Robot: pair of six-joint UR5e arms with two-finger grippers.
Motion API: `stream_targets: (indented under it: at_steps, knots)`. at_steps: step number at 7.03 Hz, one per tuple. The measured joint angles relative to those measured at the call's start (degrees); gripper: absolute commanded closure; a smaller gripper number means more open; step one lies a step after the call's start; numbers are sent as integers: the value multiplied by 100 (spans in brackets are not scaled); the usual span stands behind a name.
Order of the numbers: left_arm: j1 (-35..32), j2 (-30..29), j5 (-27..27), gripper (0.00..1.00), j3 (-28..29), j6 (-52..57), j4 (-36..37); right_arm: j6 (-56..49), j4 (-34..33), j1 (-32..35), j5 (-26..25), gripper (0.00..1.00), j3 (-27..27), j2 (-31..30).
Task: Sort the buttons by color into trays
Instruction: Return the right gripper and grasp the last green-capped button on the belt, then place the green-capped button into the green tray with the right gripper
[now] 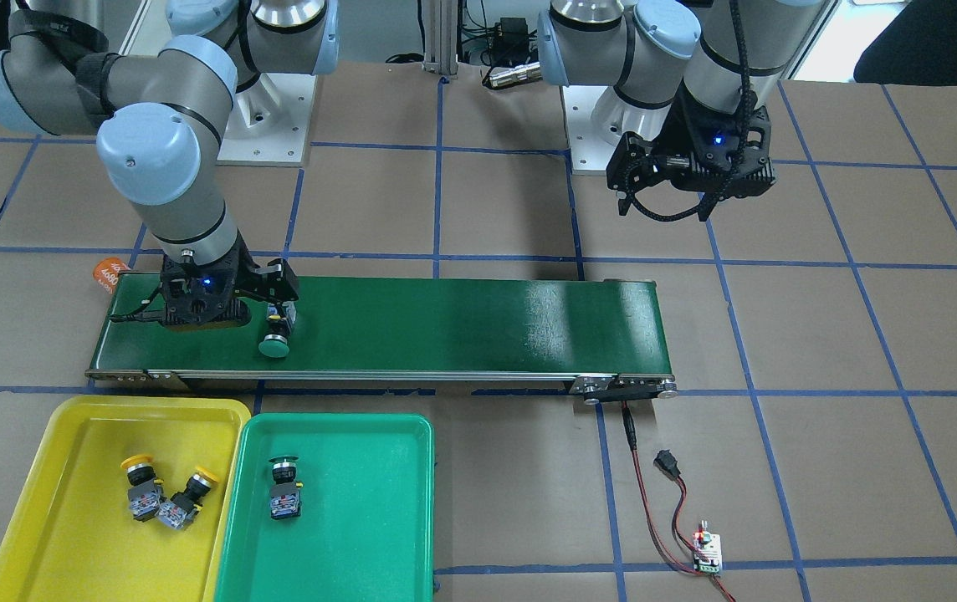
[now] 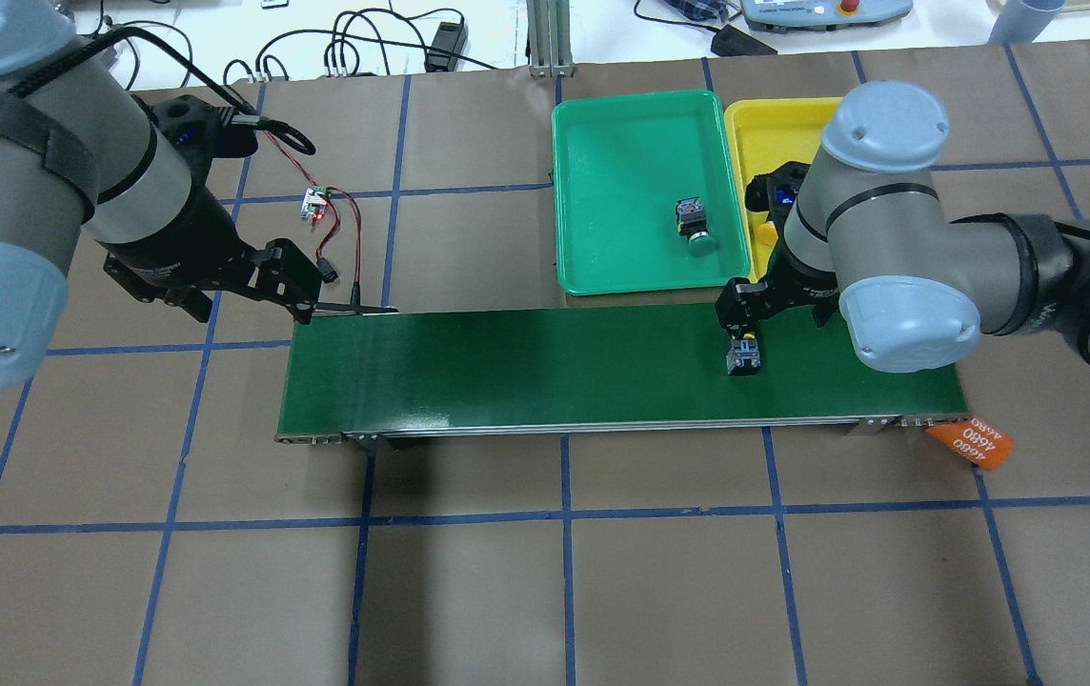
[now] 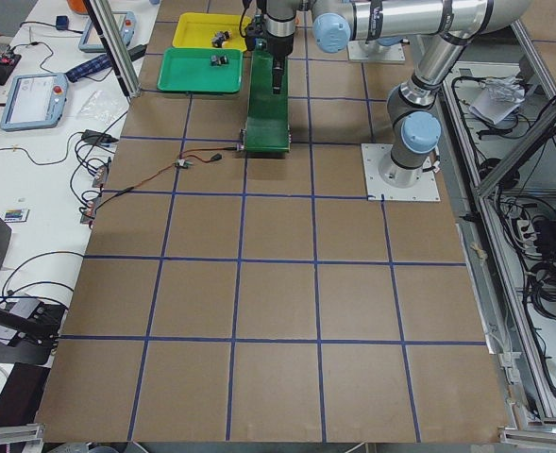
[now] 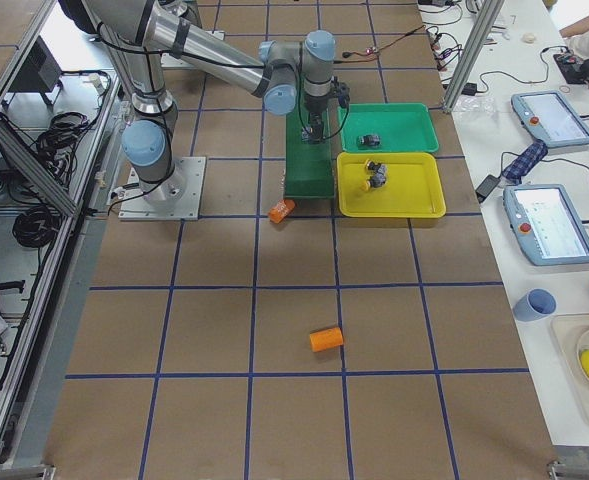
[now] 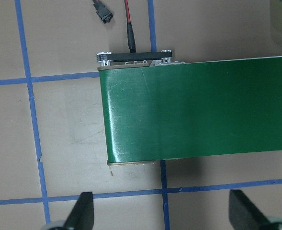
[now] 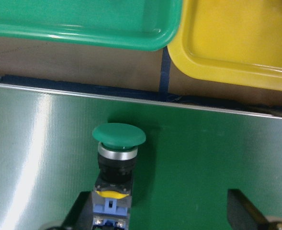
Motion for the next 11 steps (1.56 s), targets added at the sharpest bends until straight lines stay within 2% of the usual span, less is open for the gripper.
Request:
stream_targets:
  at_steps: [3,4,5,6,9,11]
  knots:
    - [0,4,3,0,-5,9,4,-8,-56,1,11,12,151,87]
    - [0,7,3,0,-17,12,4,2,-82,1,13,47,206,156]
    - [0,13,3,0,-35,13,9,5,-97,1,9,74,229,207]
    - [0,17,3,0,-52,13,23,0,-102,1,-5,81,229,228]
    - [0,21,3,0,-73,18,59,9,-115,-4,-44,81,152,238]
    - [0,22,3,0,-75,16,61,18,-72,0,-21,80,-331,356]
